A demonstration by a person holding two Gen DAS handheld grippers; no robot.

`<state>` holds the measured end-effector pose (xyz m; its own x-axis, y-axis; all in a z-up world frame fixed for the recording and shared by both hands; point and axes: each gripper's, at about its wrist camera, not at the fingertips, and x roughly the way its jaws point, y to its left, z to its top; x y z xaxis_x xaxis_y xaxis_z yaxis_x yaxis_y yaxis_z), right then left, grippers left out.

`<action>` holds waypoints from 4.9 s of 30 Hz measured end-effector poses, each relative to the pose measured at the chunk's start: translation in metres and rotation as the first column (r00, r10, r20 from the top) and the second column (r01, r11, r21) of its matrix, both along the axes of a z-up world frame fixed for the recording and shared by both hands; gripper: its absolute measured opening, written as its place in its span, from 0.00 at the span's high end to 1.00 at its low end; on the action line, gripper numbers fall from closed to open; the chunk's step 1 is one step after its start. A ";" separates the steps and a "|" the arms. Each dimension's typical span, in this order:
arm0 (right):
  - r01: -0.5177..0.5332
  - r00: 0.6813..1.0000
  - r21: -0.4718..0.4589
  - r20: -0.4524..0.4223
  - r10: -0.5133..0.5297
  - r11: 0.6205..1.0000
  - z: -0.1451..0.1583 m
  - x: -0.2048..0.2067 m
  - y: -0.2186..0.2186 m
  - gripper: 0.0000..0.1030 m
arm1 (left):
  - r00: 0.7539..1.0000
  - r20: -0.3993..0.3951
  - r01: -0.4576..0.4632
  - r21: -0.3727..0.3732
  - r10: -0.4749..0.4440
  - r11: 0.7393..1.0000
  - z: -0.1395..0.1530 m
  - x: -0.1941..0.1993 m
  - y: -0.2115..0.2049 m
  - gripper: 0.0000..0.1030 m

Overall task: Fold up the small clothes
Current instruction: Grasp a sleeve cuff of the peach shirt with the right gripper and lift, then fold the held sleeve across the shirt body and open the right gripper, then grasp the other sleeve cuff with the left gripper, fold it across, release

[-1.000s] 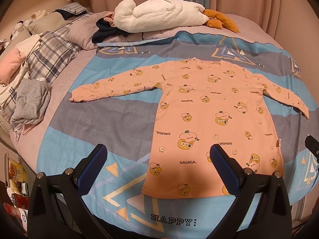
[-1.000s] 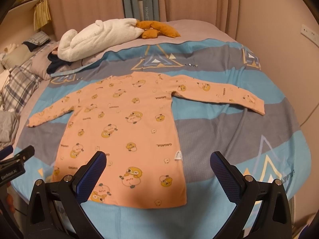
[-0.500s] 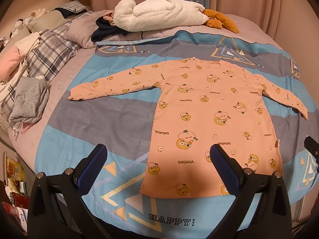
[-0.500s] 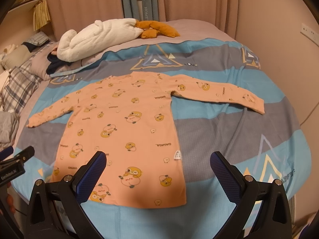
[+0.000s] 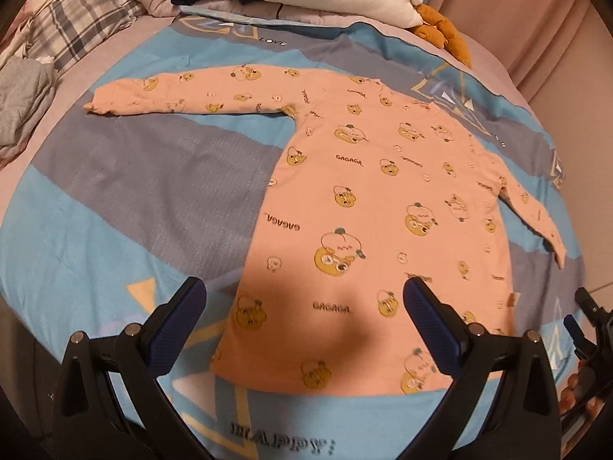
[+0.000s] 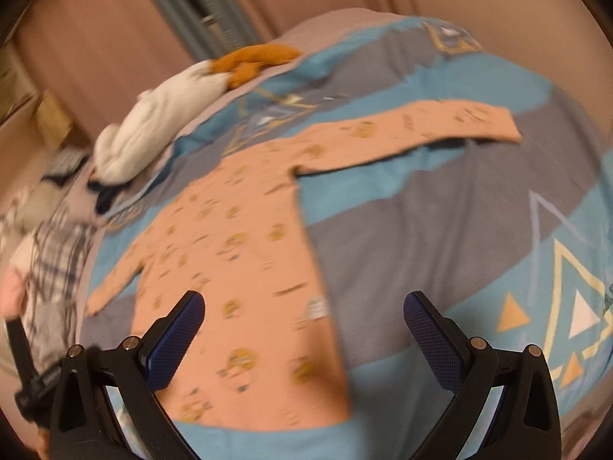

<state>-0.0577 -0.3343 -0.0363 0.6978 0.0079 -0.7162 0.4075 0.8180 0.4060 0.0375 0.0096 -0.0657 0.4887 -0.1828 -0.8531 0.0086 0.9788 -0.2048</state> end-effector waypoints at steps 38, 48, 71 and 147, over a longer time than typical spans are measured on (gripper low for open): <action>0.159 0.966 0.078 0.194 -0.172 0.984 0.063 0.124 -0.137 0.96 | 0.998 0.036 -0.052 -0.122 0.057 0.991 -0.002 0.110 0.022 0.00; -0.136 0.979 -0.229 0.117 0.166 0.964 0.115 0.220 0.045 0.96 | 0.989 0.061 -0.123 -0.132 0.132 0.984 0.003 0.103 0.094 0.00; -0.737 0.670 -0.468 -0.408 0.621 0.488 -0.029 0.271 0.324 0.62 | 0.933 -0.033 -0.354 -0.277 0.359 0.893 -0.026 0.142 0.214 0.00; -0.275 0.959 0.105 0.097 0.265 0.956 -0.020 0.125 0.021 0.87 | 0.898 0.253 0.383 -0.043 -0.361 0.923 0.006 0.141 -0.123 0.08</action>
<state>0.0675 -0.3132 -0.0562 0.7136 0.2839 -0.6405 0.1397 0.8382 0.5272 0.1789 -0.1136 -0.0599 0.5546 -0.4602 -0.6933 0.4270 0.8725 -0.2376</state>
